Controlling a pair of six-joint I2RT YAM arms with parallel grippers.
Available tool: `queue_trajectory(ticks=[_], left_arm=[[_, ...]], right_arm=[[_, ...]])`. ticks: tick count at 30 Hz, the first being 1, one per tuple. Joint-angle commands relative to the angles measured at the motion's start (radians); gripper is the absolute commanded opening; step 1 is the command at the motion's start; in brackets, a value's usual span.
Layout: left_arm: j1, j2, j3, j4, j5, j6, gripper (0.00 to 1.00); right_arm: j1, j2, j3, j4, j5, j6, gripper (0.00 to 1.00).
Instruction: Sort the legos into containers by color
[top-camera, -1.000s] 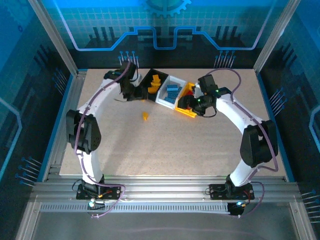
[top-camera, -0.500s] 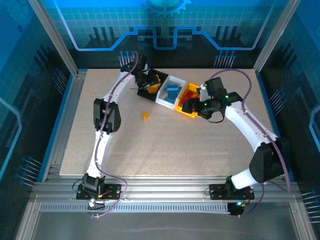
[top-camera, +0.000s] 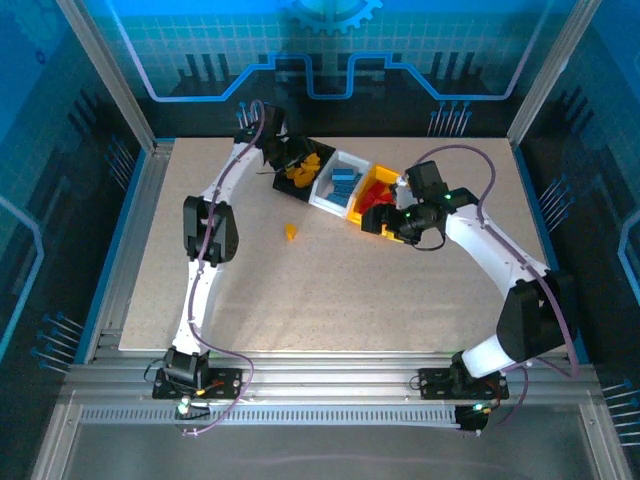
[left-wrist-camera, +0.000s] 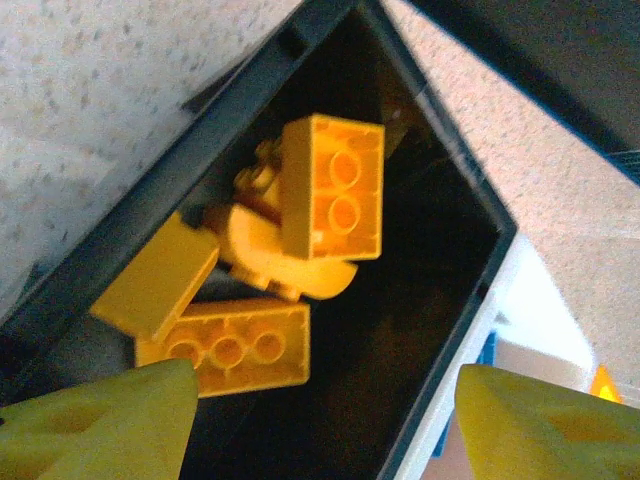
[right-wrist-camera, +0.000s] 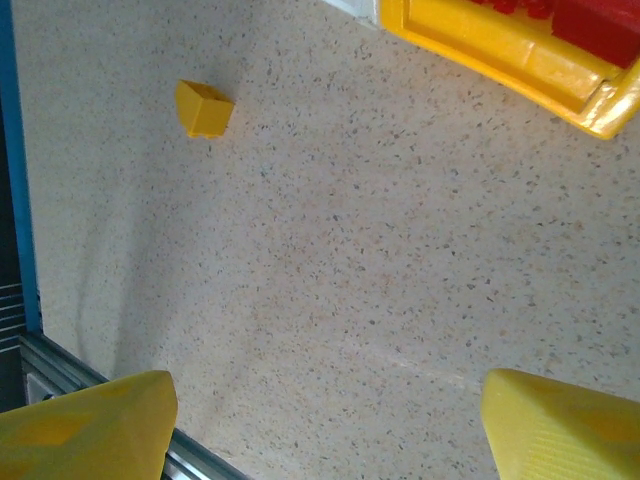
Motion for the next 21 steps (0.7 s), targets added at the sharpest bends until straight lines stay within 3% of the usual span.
queue_trajectory(ticks=[1,6,13,21], left_arm=[[-0.026,-0.155,-0.081,-0.075,-0.011,0.147,0.70],[-0.068,-0.333,-0.325,-0.174,-0.102,0.331,0.72],[-0.095,-0.523,-0.696,-0.145,-0.136,0.314,0.73],[-0.143,-0.482,-0.752,-0.113,-0.136,0.271,0.73]], right_arm=[[0.038,0.031,0.041,0.020,-0.017,-0.012,0.81],[0.073,0.062,0.053,0.055,-0.019,0.004,0.81],[0.126,0.083,0.064,0.073,0.001,0.008,0.81],[0.167,0.096,0.084,0.060,0.012,0.013,0.81]])
